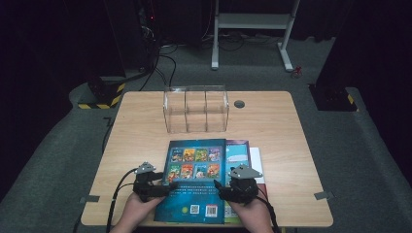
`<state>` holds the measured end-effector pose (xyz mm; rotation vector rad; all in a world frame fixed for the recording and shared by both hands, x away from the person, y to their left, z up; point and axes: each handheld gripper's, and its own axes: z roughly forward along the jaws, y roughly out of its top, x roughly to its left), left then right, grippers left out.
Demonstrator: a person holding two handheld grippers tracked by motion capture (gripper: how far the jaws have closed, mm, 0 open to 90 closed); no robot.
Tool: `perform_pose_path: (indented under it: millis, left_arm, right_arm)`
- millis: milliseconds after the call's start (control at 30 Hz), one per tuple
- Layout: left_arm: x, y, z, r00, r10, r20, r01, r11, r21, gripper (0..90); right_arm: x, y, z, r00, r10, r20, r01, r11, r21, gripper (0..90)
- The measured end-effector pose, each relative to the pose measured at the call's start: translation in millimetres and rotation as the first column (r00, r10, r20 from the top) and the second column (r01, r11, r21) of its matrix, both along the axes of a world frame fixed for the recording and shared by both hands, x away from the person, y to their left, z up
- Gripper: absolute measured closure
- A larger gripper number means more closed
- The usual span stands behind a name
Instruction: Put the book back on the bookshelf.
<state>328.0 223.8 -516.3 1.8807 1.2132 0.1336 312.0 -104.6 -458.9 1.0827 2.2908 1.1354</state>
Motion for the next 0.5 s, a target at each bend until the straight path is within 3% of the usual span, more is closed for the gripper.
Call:
perform_pose_path:
  millis: [367,500]
  left_arm:
    - [1.5,-1.2,-5.2,0.9996,0.004,-0.027,-0.004,1.0000,-0.005,13.5]
    - [1.0,-2.2,-5.8,0.9998,0.005,-0.020,-0.005,1.0000,0.003,13.2]
  right_arm:
    - [-1.1,0.9,3.0,0.9999,0.003,0.011,-0.003,1.0000,0.002,25.4]
    - [-2.0,1.9,4.4,0.9997,0.006,0.022,-0.006,1.0000,-0.002,25.3]
